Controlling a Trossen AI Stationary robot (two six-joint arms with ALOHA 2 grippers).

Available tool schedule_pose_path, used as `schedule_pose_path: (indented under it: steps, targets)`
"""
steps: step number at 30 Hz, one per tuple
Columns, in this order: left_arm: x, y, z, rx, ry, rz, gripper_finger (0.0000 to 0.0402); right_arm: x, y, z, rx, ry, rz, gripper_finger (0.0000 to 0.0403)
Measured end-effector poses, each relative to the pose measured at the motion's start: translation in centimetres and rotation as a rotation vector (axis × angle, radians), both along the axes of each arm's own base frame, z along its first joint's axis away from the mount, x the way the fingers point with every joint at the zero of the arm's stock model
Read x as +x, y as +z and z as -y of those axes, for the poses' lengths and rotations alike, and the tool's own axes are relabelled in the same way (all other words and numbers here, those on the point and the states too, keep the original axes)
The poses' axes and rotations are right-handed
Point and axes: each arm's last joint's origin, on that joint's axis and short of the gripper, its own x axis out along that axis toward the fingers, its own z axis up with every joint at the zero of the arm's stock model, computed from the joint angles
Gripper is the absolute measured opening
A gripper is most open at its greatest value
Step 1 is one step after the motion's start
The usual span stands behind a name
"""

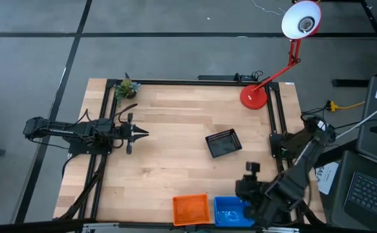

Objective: Stack baskets by color
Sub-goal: Stack the top blue bin on the bottom blue bin

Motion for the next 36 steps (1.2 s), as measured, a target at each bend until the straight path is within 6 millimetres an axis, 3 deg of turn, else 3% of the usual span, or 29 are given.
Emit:
schedule_pose_path:
  steps: [4,8,12,20,26,36]
  targets:
    - [0.0,0.0,0.0,0.001,0.005,0.000,0.0031,1.1,-2.8,-0.7,0.295,0.041,-0.022,0.0112]
    - [0.0,0.0,0.0,0.001,0.010,0.000,0.0031,2.9,-2.2,-2.3,0.665,0.158,0.068,0.0112]
    - [0.0,0.0,0.0,0.001,0.012,0.000,0.0031,3.7,-2.8,-3.1,0.804,0.265,0.130,0.0112]
    - [0.0,0.0,0.0,0.001,0.012,-0.001,0.0031,3.5,-7.2,-3.3,1.056,0.171,-0.005,0.0112]
    - [0.0,0.0,0.0,0.001,0.012,-0.002,0.0031,3.6,-10.0,-3.9,1.105,0.152,-0.131,0.0112]
    - [0.0,0.0,0.0,0.000,0.013,-0.002,0.0031,3.9,-12.2,-3.9,1.054,0.155,-0.197,0.0112]
